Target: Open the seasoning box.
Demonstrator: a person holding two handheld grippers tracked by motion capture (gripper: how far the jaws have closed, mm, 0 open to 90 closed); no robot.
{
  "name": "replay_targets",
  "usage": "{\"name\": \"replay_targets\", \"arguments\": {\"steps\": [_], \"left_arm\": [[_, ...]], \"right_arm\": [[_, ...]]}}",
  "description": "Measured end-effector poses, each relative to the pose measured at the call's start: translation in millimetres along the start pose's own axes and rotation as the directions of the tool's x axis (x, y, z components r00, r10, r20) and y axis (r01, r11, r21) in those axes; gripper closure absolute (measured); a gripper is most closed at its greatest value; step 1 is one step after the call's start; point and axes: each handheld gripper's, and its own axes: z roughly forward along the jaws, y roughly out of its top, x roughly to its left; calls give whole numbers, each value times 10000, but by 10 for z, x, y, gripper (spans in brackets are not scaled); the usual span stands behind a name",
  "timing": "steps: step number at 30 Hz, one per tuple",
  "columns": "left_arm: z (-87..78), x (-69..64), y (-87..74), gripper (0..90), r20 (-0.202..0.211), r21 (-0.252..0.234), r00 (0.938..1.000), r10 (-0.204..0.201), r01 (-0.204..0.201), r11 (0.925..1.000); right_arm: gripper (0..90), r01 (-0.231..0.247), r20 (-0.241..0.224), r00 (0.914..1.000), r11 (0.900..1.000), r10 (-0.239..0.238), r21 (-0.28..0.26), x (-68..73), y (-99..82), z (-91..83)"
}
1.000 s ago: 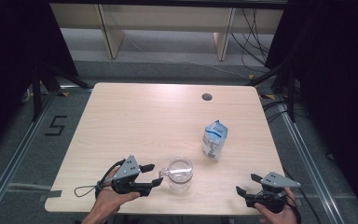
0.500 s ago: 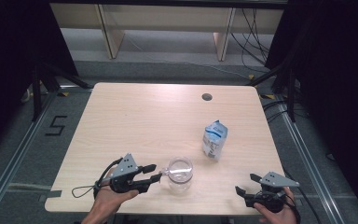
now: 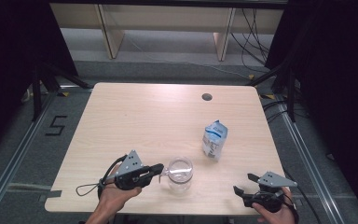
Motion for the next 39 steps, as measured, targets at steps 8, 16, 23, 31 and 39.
{"name": "replay_targets", "arguments": {"steps": [8, 16, 23, 31, 39], "left_arm": [[61, 13, -16, 871, -180, 146, 9998, 64, -61, 9999], [91, 7, -43, 870, -162, 111, 9999, 43, -41, 9999], [88, 4, -53, 870, -195, 81, 9998, 64, -62, 9999], [77, 15, -78, 865, -233, -14, 9997, 5, -5, 10000], [79, 7, -84, 864, -272, -89, 9996, 48, -50, 9999]], "right_arm": [[332, 774, -92, 9969, 9961, -778, -424, 42, 41, 24], [361, 984, -221, 9948, 9940, -995, -475, 68, 61, 36], [428, 1136, -414, 9924, 9917, -1162, -606, 125, 77, 38], [589, 1314, -1138, 9825, 9816, -1475, -1383, 282, 216, 140], [658, 1584, -949, 9798, 9729, -1759, -1685, 373, 309, 207]]}}
